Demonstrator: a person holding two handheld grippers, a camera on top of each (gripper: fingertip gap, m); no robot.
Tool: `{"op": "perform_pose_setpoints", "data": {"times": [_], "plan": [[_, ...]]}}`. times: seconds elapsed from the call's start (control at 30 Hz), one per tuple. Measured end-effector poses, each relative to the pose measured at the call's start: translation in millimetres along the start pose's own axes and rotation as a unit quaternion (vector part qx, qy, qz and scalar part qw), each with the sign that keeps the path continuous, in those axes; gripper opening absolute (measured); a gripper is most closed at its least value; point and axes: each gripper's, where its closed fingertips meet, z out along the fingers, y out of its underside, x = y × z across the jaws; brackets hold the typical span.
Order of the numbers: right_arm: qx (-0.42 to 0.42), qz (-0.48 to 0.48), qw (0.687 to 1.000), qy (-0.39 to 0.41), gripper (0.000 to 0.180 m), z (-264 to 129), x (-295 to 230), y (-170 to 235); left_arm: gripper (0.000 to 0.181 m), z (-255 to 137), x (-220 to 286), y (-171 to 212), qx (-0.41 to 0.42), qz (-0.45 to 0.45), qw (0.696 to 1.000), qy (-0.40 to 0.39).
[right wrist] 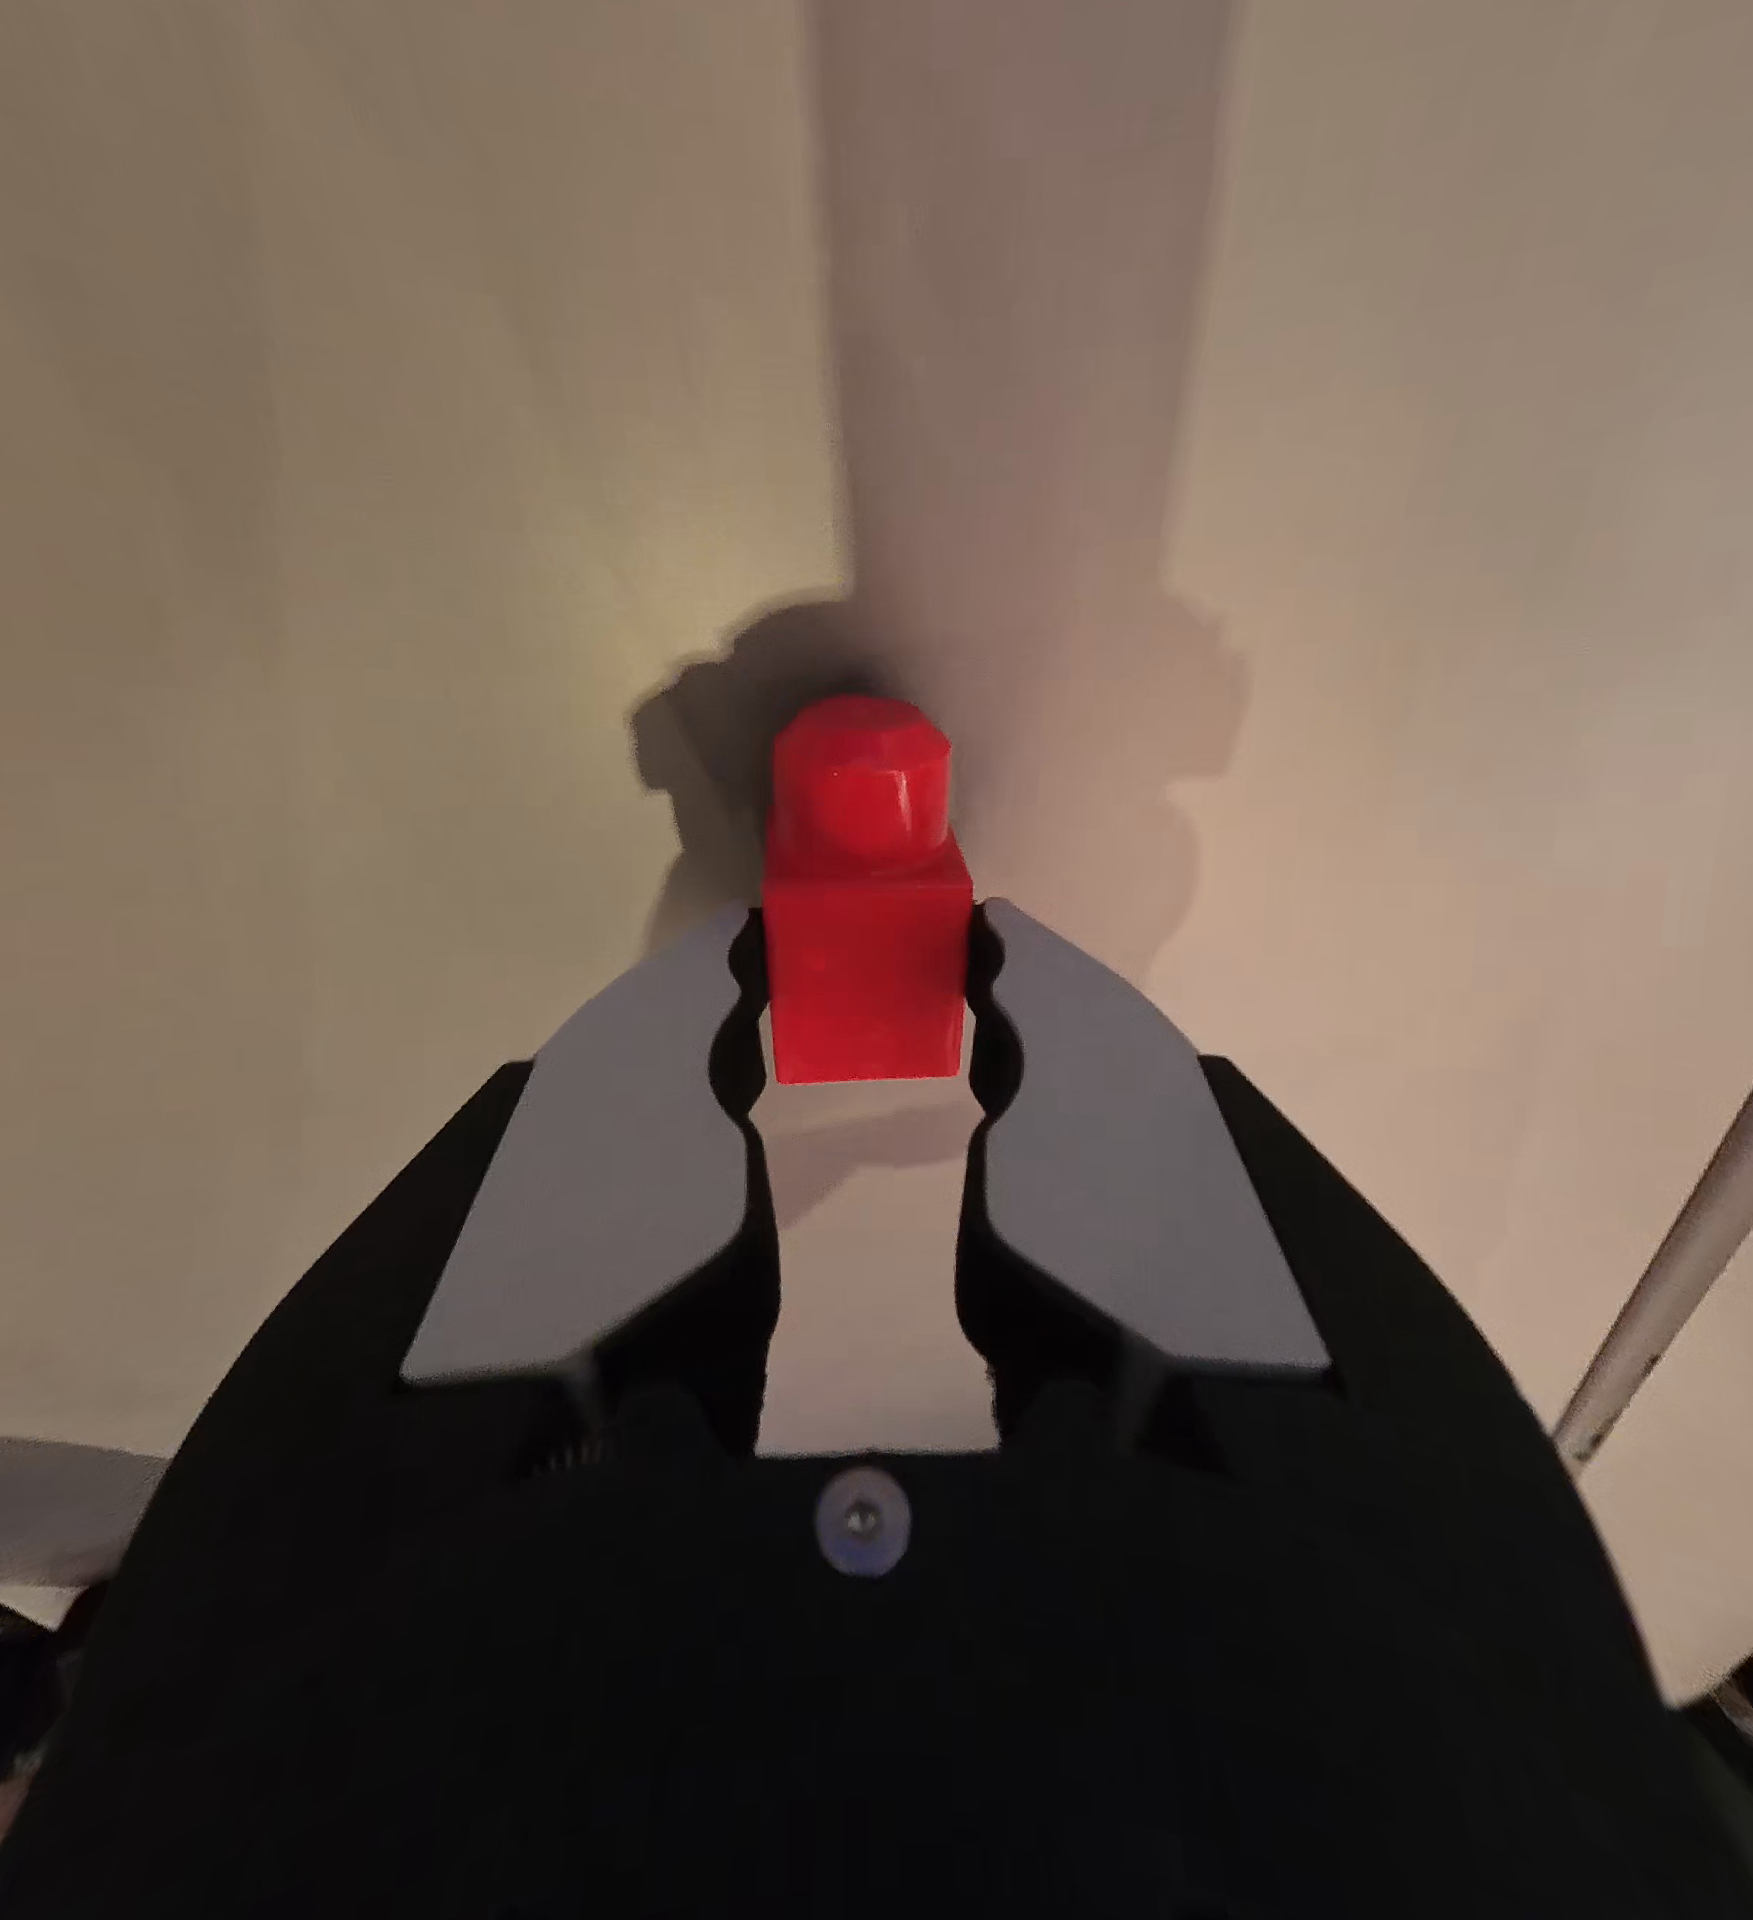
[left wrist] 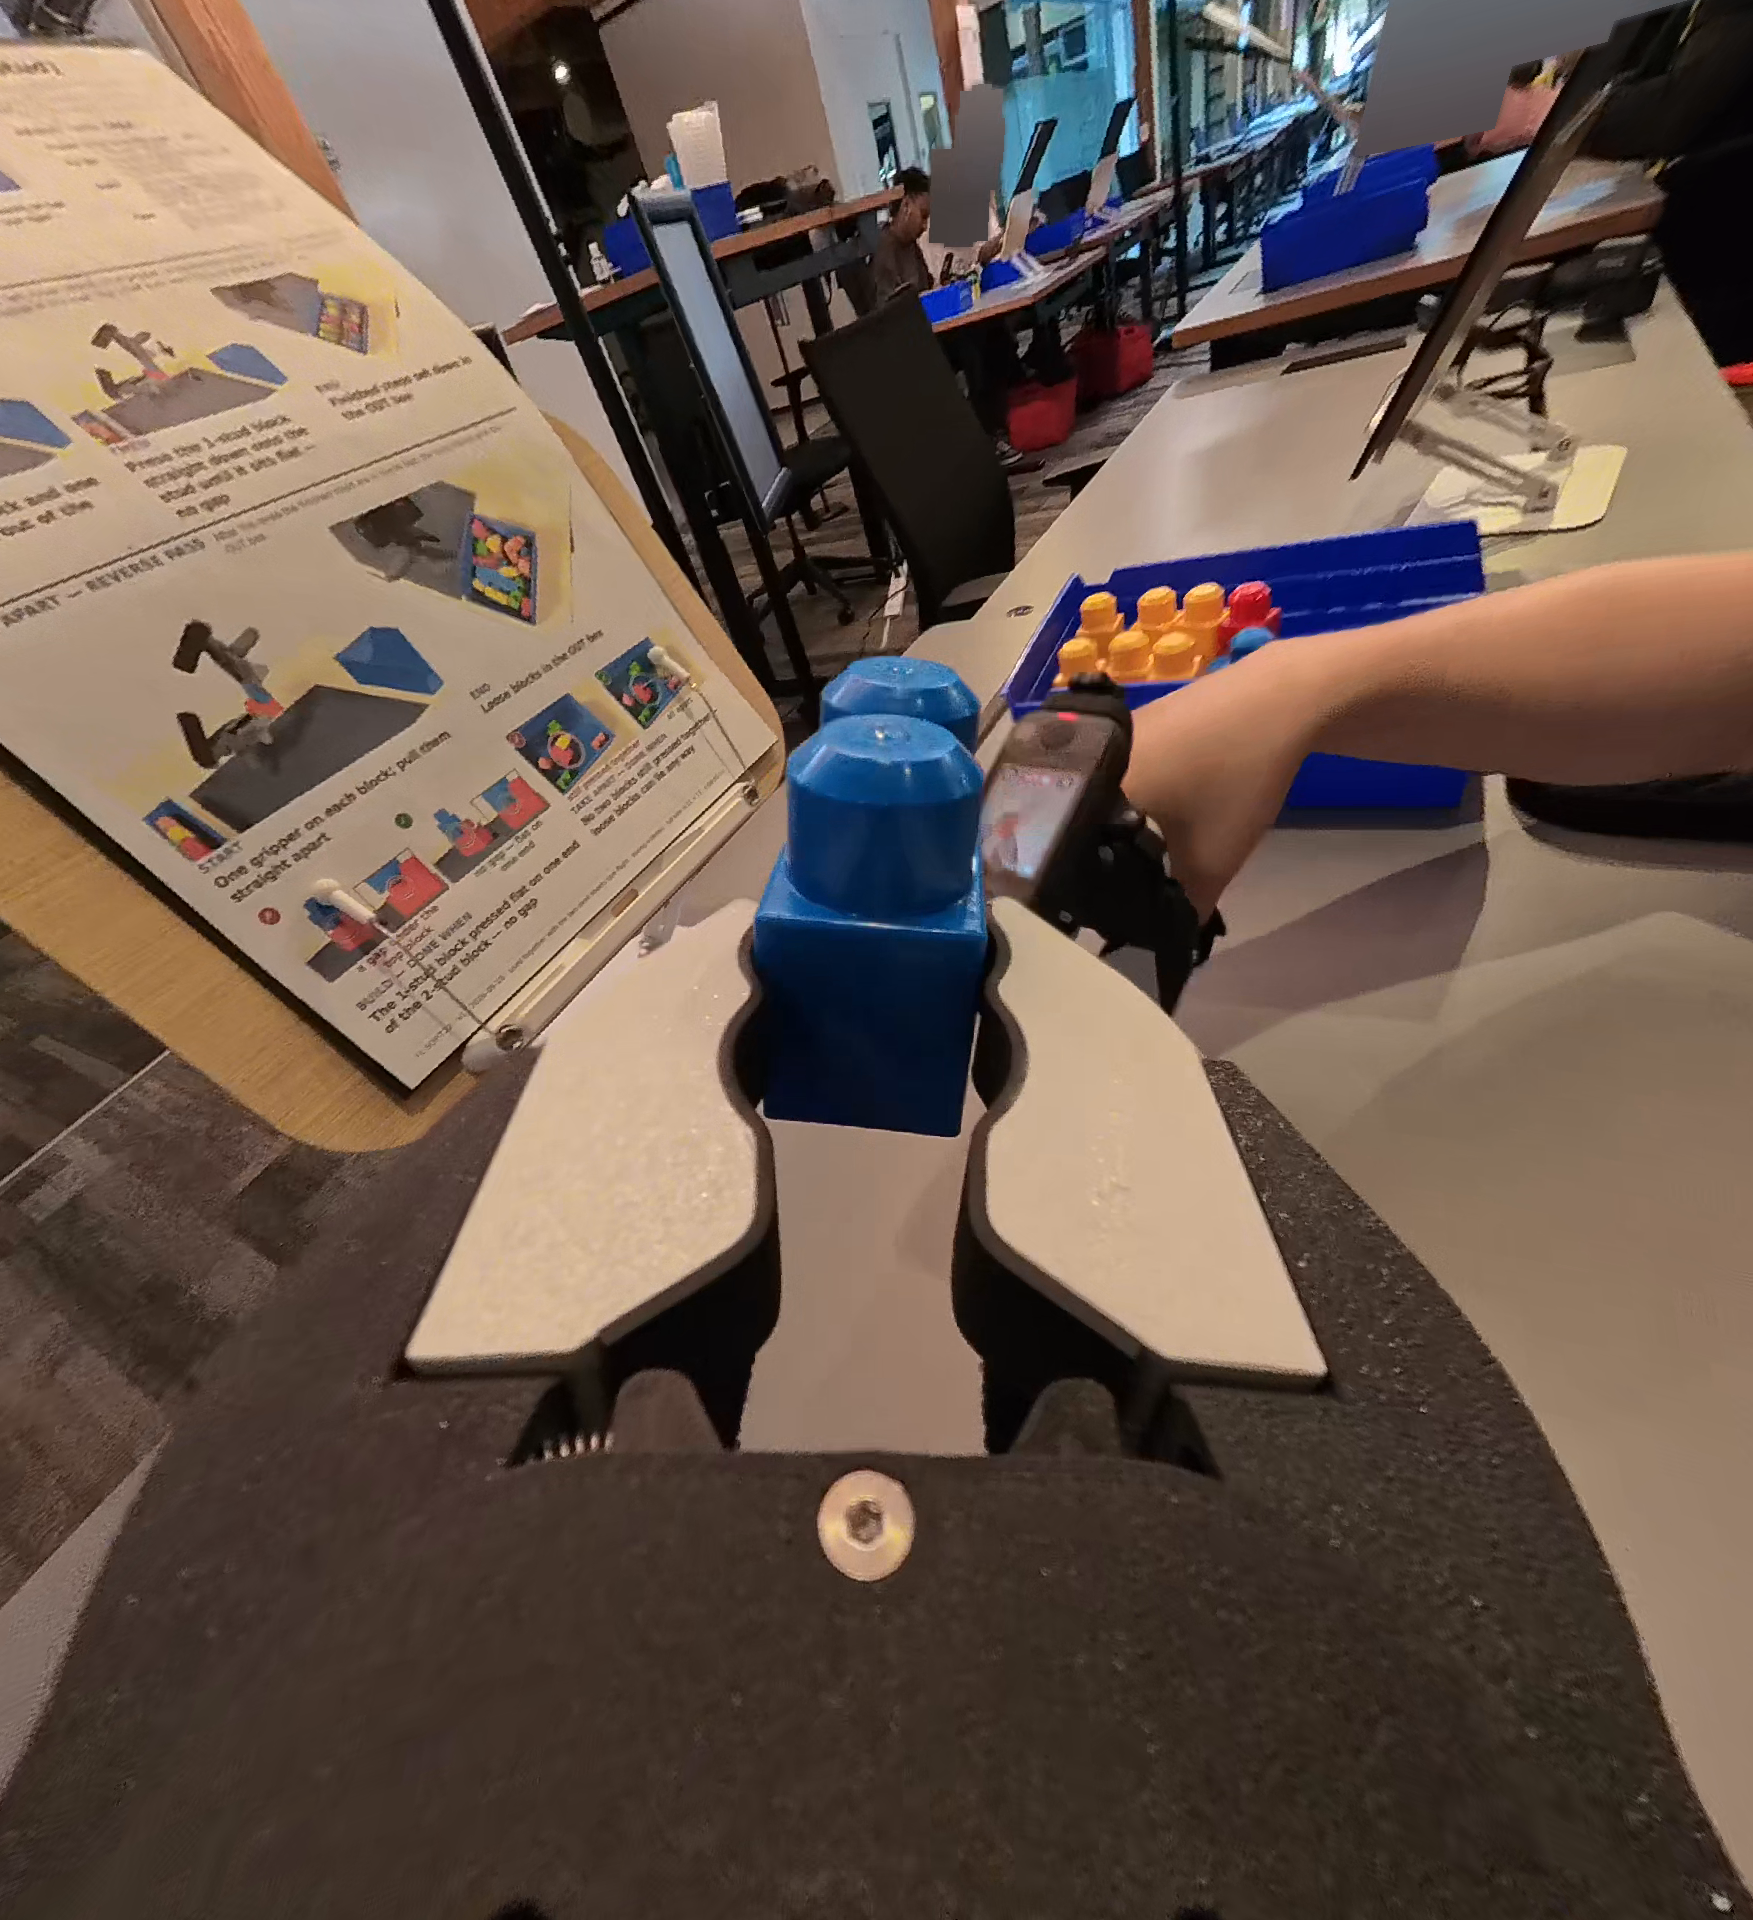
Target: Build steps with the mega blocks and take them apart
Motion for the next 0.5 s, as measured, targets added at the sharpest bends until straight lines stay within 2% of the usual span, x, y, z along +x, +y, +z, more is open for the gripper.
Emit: {"op": "perform_pose_setpoints", "data": {"times": [0.1, 0.2, 0.33, 0.47, 0.5], "plan": [[0.121, 0.029, 0.992, -0.027, 0.037, -35, -2, -9, 0.036, 2, 8, -8, 0.025, -0.014, 0.999, 0.024], [0.317, 0.05, 0.944, -0.08, 0.037, -98, -15, -22, 0.036, 13, 11, -4, 0.017, -0.01, 0.999, 0.026], [0.552, 0.01, 0.828, -0.101, 0.037, -186, -39, -19, 0.036, 37, 22, 7, 0.012, -0.028, 0.998, 0.053], [0.693, -0.016, 0.71, -0.12, 0.037, -254, -58, -11, 0.036, 66, 35, 16, 0.013, -0.061, 0.996, 0.069], [0.713, -0.018, 0.69, -0.126, 0.037, -264, -62, -11, 0.036, 72, 40, 19, 0.011, -0.062, 0.995, 0.073]]}}
